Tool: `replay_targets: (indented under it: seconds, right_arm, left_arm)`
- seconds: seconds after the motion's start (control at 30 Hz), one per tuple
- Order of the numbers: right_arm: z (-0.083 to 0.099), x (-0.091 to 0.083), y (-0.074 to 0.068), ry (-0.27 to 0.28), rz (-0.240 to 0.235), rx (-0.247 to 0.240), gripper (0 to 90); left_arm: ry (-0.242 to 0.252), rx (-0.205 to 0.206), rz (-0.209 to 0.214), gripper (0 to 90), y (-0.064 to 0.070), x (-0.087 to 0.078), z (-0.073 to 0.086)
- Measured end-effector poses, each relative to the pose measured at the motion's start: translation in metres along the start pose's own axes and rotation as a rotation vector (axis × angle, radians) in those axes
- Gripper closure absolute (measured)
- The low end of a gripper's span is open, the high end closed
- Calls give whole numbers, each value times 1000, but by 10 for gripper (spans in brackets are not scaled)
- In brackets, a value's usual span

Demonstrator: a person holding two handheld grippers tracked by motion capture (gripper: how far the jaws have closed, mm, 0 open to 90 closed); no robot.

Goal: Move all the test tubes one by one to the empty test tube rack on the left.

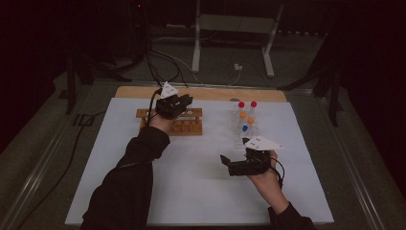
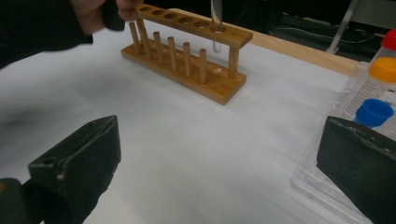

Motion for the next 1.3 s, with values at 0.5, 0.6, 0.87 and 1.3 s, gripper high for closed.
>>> replay_targets:
  seconds: [0.5, 0.6, 0.87, 1.3]
  right_arm:
    - [-1, -1, 7, 3, -1, 15, 0]
    - [-1, -1, 8, 3, -3, 19, 0]
    - [-5, -5, 13, 19, 20, 20, 0]
    - [-8, -7, 42, 29, 107, 37, 12]
  left_arm:
    - [-85, 39, -28, 774, 3, 14, 26]
    - [-95, 37, -25, 774, 2, 14, 26]
    - [-110, 30, 1, 757, 1, 13, 26]
    - [-123, 26, 63, 123, 16, -25, 10]
Point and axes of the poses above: each handheld gripper's, and its own axes: x roughly forward along the jaws, z roughly out of its underside, y roughly to its right, the point moved 8 cm from there along x, roughly forward along the jaws
